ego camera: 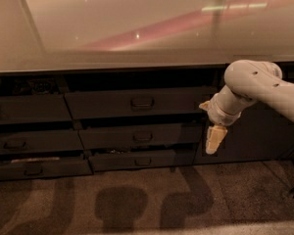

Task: Open top drawer

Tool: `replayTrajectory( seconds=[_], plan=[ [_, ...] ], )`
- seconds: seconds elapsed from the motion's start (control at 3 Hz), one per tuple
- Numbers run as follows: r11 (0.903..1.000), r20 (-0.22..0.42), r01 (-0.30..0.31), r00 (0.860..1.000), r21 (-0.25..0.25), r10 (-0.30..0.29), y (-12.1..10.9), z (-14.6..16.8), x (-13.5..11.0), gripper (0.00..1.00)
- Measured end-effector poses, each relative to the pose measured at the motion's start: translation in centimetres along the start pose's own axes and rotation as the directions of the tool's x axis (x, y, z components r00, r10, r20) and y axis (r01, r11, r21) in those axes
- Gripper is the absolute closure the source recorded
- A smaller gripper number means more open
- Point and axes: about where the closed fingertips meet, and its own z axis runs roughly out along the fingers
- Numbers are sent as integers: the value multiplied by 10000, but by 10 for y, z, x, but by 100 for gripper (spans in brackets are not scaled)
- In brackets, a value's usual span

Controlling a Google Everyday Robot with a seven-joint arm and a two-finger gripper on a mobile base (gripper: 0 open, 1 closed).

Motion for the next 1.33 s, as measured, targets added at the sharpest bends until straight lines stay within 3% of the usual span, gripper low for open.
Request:
replayTrajectory(
  seconds=[0.33,0.67,1.0,1.33],
  plan=[
    [9990,884,304,9957,-316,-275,1,0,-3,0],
    [9961,1329,857,9877,-218,-821,-6,-5,-12,0],
    [9961,1329,856,9877,-219,-820,-6,-5,-12,0],
    [9978,1330,521,9900,-410,-462,-26,-7,-6,0]
  ],
)
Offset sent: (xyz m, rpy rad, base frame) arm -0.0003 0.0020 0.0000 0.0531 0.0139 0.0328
